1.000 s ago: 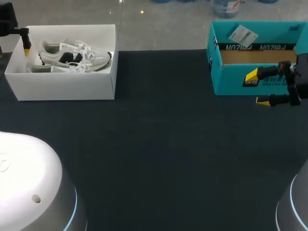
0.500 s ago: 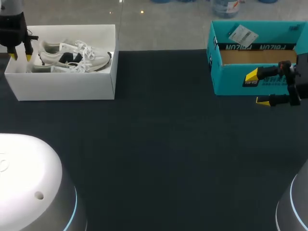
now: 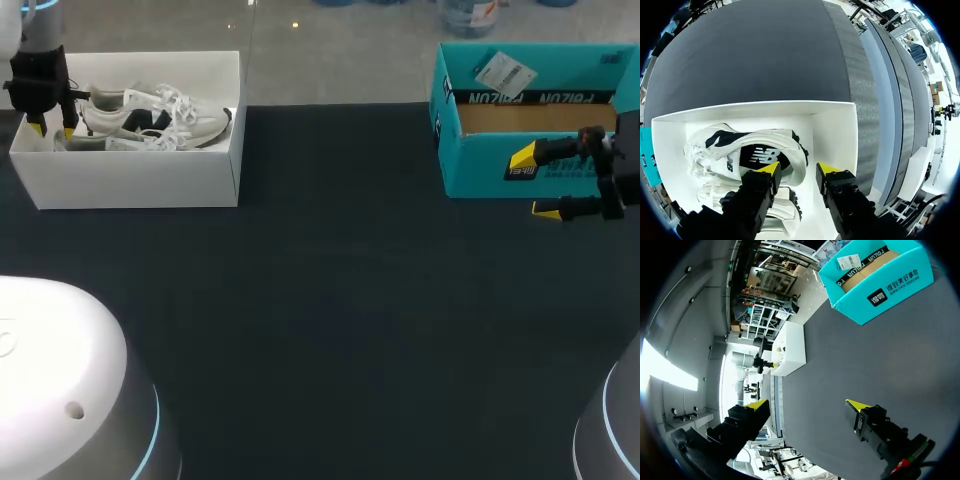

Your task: Take the shoe out of the shoebox, open the shoe tongue, remove and reinsert the insole, then place the shoe into the shoebox

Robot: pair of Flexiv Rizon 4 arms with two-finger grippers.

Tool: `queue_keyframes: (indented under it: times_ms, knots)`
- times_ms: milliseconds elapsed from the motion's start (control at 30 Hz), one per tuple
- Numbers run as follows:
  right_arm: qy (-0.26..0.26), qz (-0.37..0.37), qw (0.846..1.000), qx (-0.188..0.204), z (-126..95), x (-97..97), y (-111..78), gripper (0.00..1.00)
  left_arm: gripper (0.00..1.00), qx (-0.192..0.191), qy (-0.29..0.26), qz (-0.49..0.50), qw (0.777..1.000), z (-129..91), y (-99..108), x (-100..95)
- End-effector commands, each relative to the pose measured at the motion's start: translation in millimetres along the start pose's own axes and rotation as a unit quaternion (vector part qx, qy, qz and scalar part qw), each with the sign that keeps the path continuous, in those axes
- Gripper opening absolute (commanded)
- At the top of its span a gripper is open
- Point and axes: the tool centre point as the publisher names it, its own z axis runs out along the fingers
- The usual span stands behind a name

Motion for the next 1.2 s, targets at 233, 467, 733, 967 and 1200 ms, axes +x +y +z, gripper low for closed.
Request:
queue_keyframes:
  times_ms: [233,467,733,967,1200]
  knots:
    - [-0.003,0.001,1.0,-0.001,0.8,0.6,-0.6,1.0,0.46,0.02,-0.012,0.029,0.999,28.0,17.1,4.6]
    - [-0.003,0.001,1.0,-0.001,0.8,0.6,-0.6,1.0,0.47,0.027,-0.016,0.053,0.998,46.5,10.6,4.0]
    - [-0.003,0.001,1.0,-0.001,0.8,0.6,-0.6,1.0,0.48,0.03,-0.024,0.069,0.997,66.6,4.6,-1.0]
    - [-0.003,0.001,1.0,-0.001,0.8,0.6,-0.6,1.0,0.18,0.031,-0.016,0.075,0.997,70.2,2.2,-2.6]
    - [-0.003,0.001,1.0,-0.001,0.8,0.6,-0.6,1.0,0.0,0.026,0.001,0.08,0.996,67.9,0.6,1.2]
